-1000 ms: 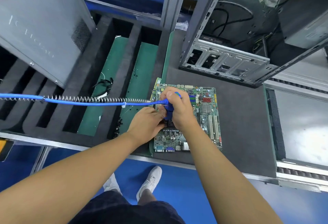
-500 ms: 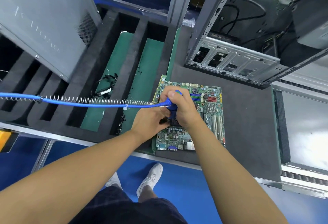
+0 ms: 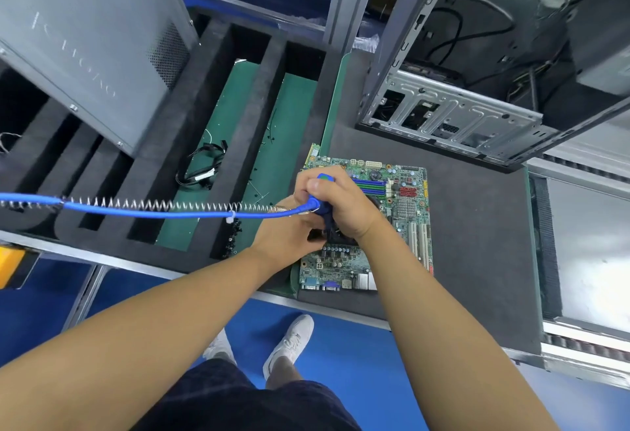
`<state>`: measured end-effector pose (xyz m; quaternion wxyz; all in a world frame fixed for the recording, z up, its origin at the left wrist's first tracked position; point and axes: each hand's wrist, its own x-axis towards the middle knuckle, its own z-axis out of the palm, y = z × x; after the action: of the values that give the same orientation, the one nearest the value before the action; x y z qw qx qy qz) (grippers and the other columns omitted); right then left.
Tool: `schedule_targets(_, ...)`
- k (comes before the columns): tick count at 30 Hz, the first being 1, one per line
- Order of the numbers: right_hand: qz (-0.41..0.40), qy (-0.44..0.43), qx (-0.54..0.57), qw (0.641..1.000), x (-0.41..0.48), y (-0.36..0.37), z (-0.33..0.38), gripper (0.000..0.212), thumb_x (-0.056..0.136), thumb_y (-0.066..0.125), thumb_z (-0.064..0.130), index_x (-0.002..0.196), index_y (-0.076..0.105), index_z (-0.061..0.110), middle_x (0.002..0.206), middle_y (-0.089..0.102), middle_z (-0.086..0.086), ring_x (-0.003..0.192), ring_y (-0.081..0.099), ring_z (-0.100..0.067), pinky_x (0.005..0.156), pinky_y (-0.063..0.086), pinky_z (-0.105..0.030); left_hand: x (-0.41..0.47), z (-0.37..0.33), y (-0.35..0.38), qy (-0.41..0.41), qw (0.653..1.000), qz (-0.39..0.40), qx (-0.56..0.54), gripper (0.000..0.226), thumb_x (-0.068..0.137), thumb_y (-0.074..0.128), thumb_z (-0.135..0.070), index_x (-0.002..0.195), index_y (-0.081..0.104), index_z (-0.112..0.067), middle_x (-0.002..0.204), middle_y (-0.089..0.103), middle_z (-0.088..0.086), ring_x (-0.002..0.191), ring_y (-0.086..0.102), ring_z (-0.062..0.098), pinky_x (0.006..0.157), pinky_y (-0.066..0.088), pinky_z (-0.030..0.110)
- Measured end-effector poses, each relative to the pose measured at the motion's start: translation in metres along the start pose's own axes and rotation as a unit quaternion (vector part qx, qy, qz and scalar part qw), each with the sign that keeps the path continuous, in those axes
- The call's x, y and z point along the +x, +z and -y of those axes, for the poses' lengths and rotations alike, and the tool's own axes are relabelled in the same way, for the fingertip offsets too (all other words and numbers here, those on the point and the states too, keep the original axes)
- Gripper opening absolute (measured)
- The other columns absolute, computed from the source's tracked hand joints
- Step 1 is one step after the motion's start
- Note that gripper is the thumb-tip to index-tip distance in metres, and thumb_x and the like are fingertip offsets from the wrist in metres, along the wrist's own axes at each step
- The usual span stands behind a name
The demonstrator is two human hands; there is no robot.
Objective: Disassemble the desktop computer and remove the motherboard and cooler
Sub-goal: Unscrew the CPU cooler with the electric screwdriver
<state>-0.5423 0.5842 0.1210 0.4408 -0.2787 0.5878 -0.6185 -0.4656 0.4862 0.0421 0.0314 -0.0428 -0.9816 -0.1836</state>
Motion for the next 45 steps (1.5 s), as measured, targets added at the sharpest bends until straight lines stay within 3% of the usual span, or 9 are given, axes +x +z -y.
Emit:
schedule_targets(7, -0.052, -0.014, -0.035, 0.998, -0.002, 0.003, 0.000, 0.042, 0.083, 0.052, 0.033, 0.068, 0.043, -0.005, 0.062, 0.022, -0.028, 0.053, 0.020, -0.035, 0.048, 0.021, -0.031, -0.004, 0.000, 0.005, -0.027, 0.999, 0.017, -0.009, 0.015, 0.067, 0.054, -0.052, 0.060, 0.051, -0.039, 0.056, 0.046, -0.016, 0.056, 0.050, 0.009, 0.054, 0.001, 0.007)
schedule_targets(11, -0.103, -0.020, -0.016, 0.994, -0.006, 0.002, -0.005, 0.041, 0.084, 0.054, 0.039, 0.070, 0.049, 0.001, 0.060, 0.025, -0.030, 0.049, 0.023, -0.044, 0.039, 0.026, -0.040, -0.003, -0.001, 0.007, 0.003, 0.999, -0.010, 0.035, 0.048, 0.059, 0.080, -0.048, 0.067, 0.033, -0.039, 0.058, 0.036, -0.016, 0.056, 0.049, 0.009, 0.047, 0.019, 0.015)
schedule_targets(17, -0.113, -0.042, -0.001, 0.993, -0.008, 0.000, -0.005, 0.028, 0.081, 0.052, 0.032, 0.064, 0.050, 0.010, 0.058, 0.023, -0.025, 0.049, 0.019, -0.041, 0.042, 0.022, -0.041, -0.009, -0.002, 0.010, 0.009, 0.998, -0.015, 0.065, 0.022, 0.075, 0.079, -0.038, 0.080, 0.071, -0.018, 0.081, 0.068, -0.002, 0.081, 0.064, 0.022, 0.074, 0.049, 0.033)
schedule_targets(20, -0.100, -0.044, 0.012, 0.994, -0.009, -0.003, 0.000, 0.025, 0.078, 0.051, 0.030, 0.062, 0.051, 0.011, 0.056, 0.027, -0.019, 0.048, 0.022, -0.036, 0.045, 0.022, -0.035, -0.011, -0.005, 0.010, 0.000, 0.997, -0.008, 0.075, 0.023, 0.087, 0.066, -0.039, 0.092, 0.072, -0.017, 0.093, 0.068, -0.002, 0.094, 0.062, 0.024, 0.090, 0.045, 0.040)
schedule_targets(25, -0.025, -0.036, 0.009, 0.999, -0.005, 0.001, 0.004, 0.035, 0.077, 0.050, 0.025, 0.063, 0.042, -0.006, 0.052, 0.028, -0.021, 0.046, 0.031, -0.016, 0.047, 0.023, -0.020, -0.009, -0.015, -0.004, -0.008, 0.994, -0.050, 0.099, 0.032, 0.054, 0.094, -0.029, 0.068, 0.066, -0.020, 0.066, 0.066, -0.001, 0.063, 0.064, 0.024, 0.059, 0.055, 0.044)
schedule_targets(29, 0.006, -0.014, 0.010, 1.000, -0.002, 0.002, 0.005, 0.034, 0.078, 0.050, 0.025, 0.063, 0.042, -0.005, 0.051, 0.029, -0.014, 0.048, 0.028, -0.018, 0.043, 0.018, -0.031, -0.010, -0.009, 0.000, 0.009, 0.994, -0.084, 0.075, 0.039, 0.048, 0.096, -0.025, 0.066, 0.062, -0.022, 0.064, 0.063, -0.003, 0.063, 0.057, 0.023, 0.055, 0.053, 0.043)
schedule_targets(34, -0.011, -0.001, -0.018, 1.000, 0.000, 0.003, 0.004, 0.038, 0.082, 0.051, 0.030, 0.067, 0.042, -0.004, 0.056, 0.030, -0.003, 0.051, 0.028, -0.024, 0.047, 0.020, -0.023, -0.008, -0.003, 0.002, 0.022, 0.994, -0.075, 0.071, 0.037, 0.049, 0.095, -0.033, 0.065, 0.063, -0.026, 0.061, 0.062, -0.007, 0.061, 0.058, 0.018, 0.051, 0.050, 0.036)
schedule_targets(40, -0.081, -0.015, 0.000, 0.997, -0.004, 0.006, -0.001, 0.043, 0.083, 0.052, 0.033, 0.071, 0.043, -0.008, 0.059, 0.021, -0.029, 0.050, 0.018, -0.043, 0.048, 0.017, -0.037, -0.010, 0.000, 0.012, -0.007, 0.997, -0.057, 0.057, 0.032, 0.059, 0.083, -0.048, 0.070, 0.063, -0.025, 0.069, 0.060, -0.010, 0.076, 0.048, 0.011, 0.074, 0.039, 0.026)
schedule_targets(45, -0.084, -0.023, 0.008, 0.996, -0.006, 0.002, -0.001, 0.033, 0.079, 0.050, 0.028, 0.067, 0.044, -0.001, 0.055, 0.023, -0.028, 0.044, 0.019, -0.041, 0.041, 0.020, -0.034, -0.008, -0.007, 0.012, -0.037, 0.996, -0.017, 0.081, 0.030, 0.058, 0.087, -0.036, 0.066, 0.060, -0.024, 0.065, 0.059, -0.007, 0.070, 0.057, 0.016, 0.069, 0.035, 0.027)
